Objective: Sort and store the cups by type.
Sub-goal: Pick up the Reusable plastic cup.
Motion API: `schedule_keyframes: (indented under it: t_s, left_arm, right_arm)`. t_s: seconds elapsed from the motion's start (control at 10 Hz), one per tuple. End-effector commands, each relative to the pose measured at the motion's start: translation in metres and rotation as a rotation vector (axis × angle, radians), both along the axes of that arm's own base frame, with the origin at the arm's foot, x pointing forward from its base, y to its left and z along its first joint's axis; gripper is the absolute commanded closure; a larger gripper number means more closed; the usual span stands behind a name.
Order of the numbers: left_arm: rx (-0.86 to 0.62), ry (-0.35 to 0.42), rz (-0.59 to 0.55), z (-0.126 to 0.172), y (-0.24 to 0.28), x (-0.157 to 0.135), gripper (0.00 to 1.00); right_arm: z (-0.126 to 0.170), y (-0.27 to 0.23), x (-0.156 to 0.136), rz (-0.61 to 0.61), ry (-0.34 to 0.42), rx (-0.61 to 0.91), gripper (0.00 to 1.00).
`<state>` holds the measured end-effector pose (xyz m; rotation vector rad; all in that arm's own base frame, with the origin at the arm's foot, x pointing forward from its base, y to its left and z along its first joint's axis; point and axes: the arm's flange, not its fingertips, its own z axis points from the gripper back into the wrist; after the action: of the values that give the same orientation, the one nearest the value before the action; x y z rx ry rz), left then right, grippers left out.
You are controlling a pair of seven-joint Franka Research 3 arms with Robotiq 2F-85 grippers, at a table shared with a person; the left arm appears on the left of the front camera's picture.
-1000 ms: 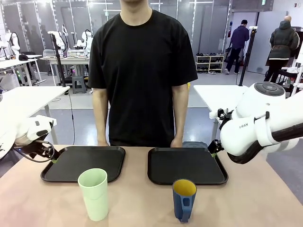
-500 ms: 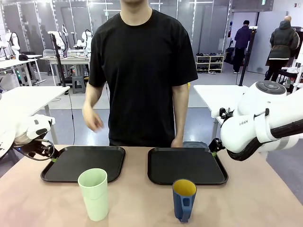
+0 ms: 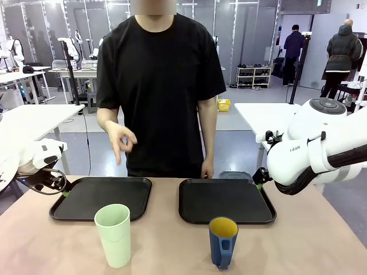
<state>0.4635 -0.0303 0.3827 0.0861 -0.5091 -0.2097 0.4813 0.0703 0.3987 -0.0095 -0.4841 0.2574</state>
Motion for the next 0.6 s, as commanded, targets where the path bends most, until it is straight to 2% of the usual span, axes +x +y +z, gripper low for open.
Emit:
schedule_keyframes:
  t_s: [0.0,0.5]
  left_arm:
    - [0.004,0.0,-0.006,0.0002,0.0002,0.0001,0.0]
    - [0.004,0.0,-0.006,0.0002,0.0002,0.0001,0.0]
  right_arm:
    - [-0.0016,0.0002,-0.0013,0.004,0.0,-0.004,0.0]
    - [-0.0016,0.0002,-0.0013,0.004,0.0,-0.004,0.0]
